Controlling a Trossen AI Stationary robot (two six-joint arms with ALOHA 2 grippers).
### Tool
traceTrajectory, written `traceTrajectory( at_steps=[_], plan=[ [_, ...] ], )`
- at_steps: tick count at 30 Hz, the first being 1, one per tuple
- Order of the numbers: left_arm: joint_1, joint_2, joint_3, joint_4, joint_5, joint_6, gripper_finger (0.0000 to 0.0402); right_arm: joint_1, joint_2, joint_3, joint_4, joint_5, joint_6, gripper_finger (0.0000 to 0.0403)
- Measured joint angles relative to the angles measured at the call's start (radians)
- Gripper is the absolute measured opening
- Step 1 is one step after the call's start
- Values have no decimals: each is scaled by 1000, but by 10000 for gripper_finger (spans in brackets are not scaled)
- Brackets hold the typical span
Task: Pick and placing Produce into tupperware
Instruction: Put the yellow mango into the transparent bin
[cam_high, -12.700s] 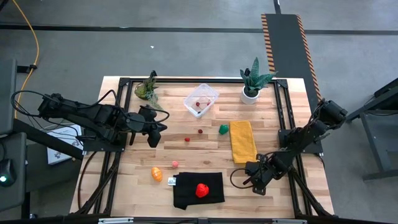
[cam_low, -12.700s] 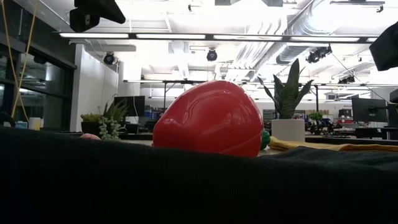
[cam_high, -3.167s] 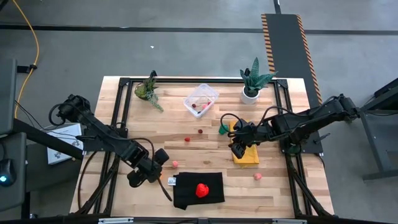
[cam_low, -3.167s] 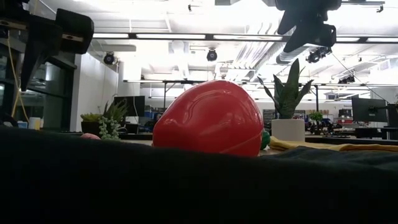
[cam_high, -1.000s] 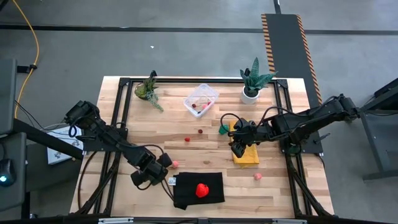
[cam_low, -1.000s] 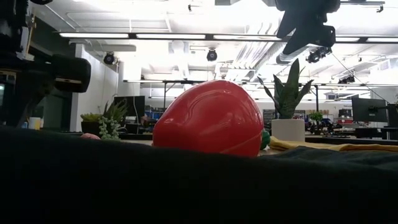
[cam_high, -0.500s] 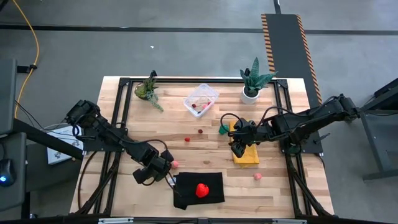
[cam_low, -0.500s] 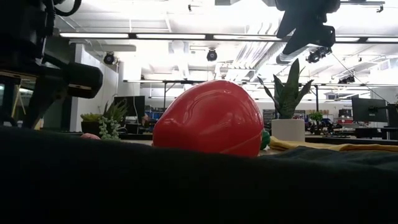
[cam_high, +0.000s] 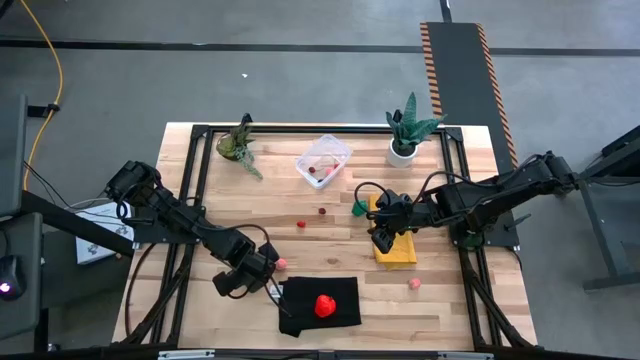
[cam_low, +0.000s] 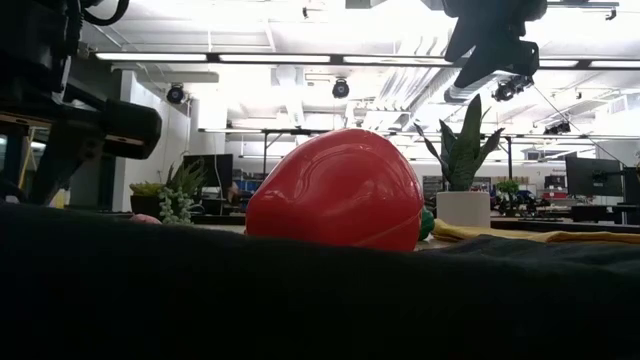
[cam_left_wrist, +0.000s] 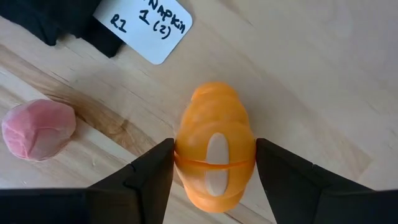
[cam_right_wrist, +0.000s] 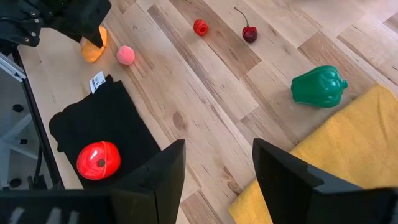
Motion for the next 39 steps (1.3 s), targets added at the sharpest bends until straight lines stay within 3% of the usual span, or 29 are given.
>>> traceTrajectory(
  at_steps=[10,39],
  plan=[
    [0,1,-1,27,0,-21,238,0,0,0,0,11,0,177],
    [0,31,-1,42,5,-33,208,0,0,0,-7,17,-3,177]
  ],
)
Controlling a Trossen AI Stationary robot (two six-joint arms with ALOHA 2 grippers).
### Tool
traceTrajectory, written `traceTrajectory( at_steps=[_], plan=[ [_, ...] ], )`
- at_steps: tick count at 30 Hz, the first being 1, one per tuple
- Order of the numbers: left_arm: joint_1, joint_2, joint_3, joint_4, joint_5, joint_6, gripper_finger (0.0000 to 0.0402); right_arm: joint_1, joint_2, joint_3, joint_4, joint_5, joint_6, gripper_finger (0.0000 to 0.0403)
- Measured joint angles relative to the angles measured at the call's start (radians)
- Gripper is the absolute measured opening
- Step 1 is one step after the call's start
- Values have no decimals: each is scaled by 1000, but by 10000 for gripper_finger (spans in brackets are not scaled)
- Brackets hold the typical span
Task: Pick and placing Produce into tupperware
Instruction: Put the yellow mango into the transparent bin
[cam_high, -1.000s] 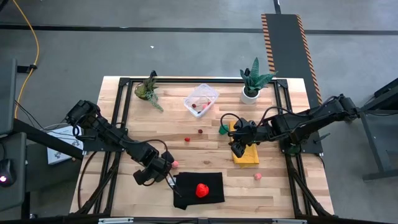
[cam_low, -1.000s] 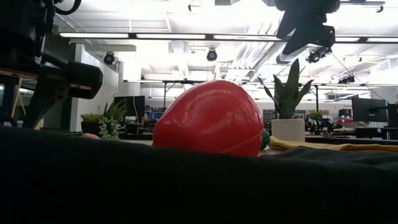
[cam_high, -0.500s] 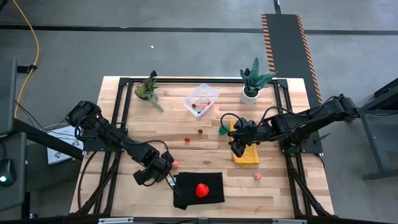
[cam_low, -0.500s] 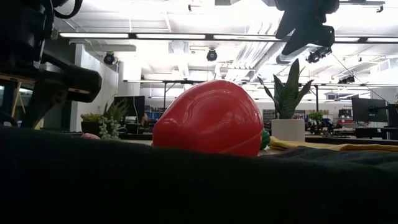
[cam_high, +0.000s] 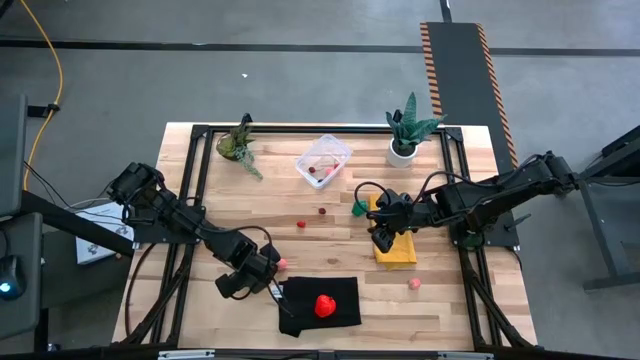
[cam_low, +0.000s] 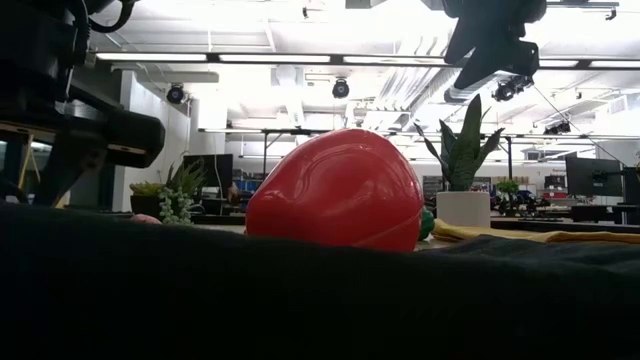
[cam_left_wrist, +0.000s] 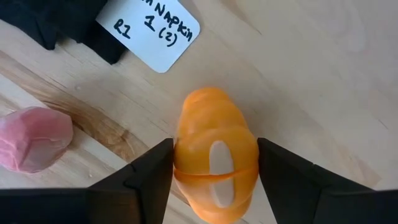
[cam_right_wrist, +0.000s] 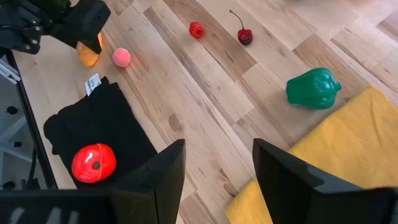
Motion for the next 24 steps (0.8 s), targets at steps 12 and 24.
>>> traceTrajectory(
  at_steps=[12,24],
  plan=[
    [0,0,4,-4,-5,-27,206,0,0,0,-1,0,0,177],
    [0,0,116,-103,-19,-35,204,0,0,0,-1,0,-3,177]
  ],
)
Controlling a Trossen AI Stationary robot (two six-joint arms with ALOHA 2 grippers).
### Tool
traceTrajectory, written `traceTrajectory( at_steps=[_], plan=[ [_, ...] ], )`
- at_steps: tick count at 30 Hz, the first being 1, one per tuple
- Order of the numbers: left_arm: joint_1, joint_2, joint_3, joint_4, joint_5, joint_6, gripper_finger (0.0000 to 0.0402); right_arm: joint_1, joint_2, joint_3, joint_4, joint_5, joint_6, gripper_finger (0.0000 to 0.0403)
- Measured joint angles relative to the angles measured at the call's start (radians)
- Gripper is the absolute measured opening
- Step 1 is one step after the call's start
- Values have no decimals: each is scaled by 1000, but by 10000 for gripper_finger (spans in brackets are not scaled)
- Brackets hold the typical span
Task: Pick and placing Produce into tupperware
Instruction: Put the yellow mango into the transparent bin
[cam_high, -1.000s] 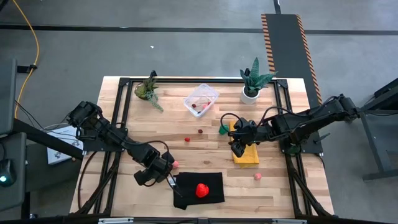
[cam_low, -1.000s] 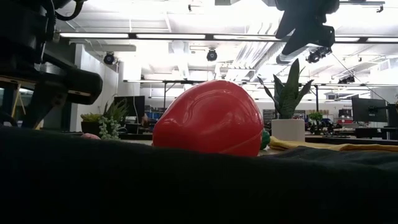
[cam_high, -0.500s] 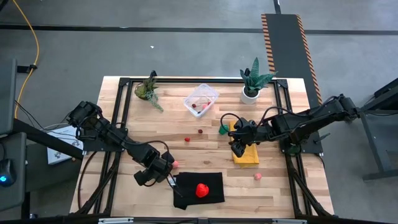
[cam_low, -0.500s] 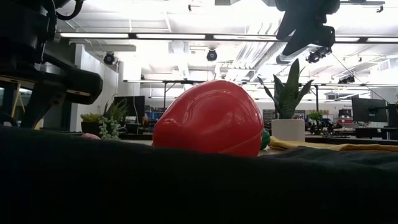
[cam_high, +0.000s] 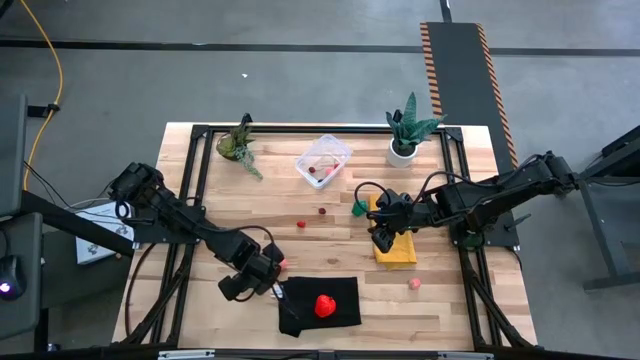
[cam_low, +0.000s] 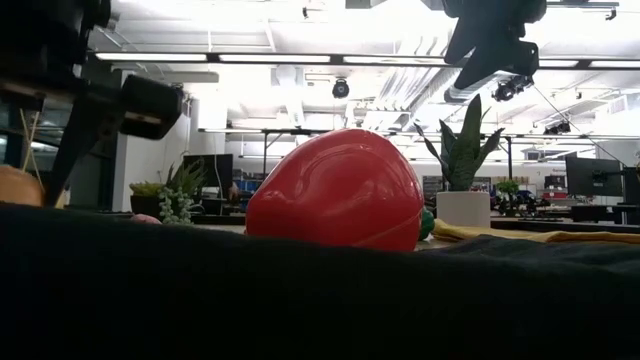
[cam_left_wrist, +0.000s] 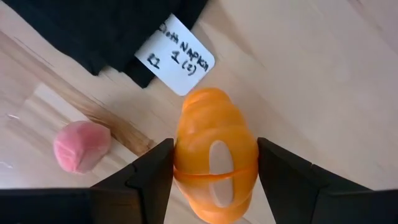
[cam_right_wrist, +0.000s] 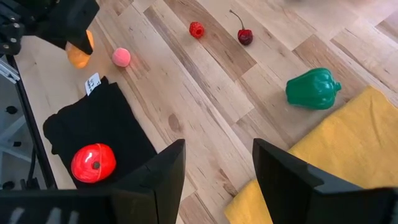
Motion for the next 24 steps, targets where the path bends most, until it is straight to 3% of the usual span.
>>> traceTrajectory(
  at_steps=[24],
  plan=[
    [1,0,262,-176,-109,-90,205,0,-62,0,-3,-54,-111,177]
  ],
)
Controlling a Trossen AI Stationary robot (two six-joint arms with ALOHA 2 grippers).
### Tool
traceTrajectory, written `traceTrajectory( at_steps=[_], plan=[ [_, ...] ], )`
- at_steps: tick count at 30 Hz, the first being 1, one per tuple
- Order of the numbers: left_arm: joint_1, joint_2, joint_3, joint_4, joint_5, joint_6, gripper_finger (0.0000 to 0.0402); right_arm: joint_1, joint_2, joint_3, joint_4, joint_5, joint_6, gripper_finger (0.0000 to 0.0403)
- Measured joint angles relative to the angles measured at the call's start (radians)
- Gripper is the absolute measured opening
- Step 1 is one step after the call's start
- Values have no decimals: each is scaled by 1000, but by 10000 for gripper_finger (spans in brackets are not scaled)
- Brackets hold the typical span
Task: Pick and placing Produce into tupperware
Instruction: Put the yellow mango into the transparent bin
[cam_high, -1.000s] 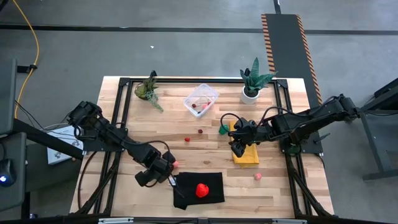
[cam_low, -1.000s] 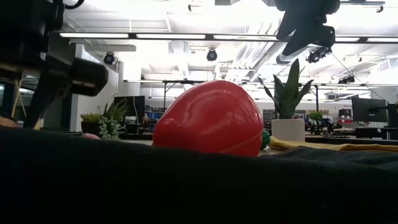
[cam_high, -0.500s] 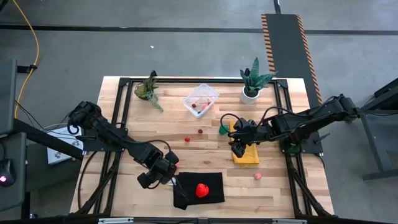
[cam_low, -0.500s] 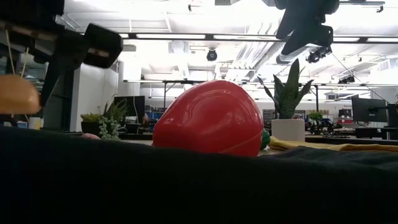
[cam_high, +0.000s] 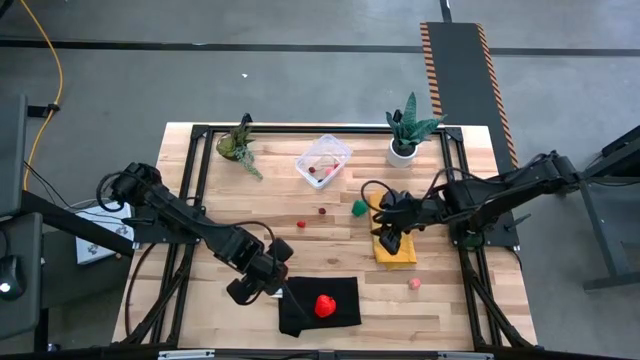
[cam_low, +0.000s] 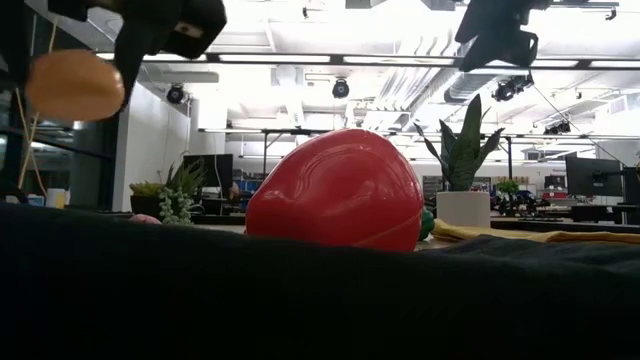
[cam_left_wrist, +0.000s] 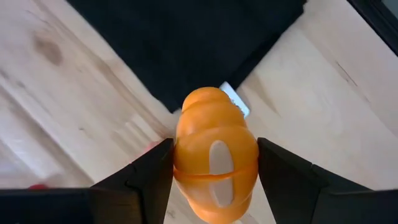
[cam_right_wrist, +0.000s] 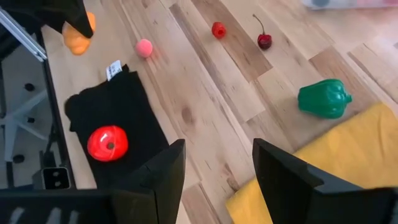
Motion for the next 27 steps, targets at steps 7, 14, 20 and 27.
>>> traceTrajectory(
  at_steps=[7,14,20,27],
  plan=[
    [6,0,50,-32,-53,-27,205,0,-79,0,-31,0,1,177],
    [69,-1,110,-52,-68,-100,205,0,-141,0,-51,4,4,177],
    [158,-1,186,-72,-92,-103,205,15,-157,0,-69,7,1,177],
    [285,-1,282,-102,-92,-102,205,70,-157,0,-97,28,8,177]
  ],
)
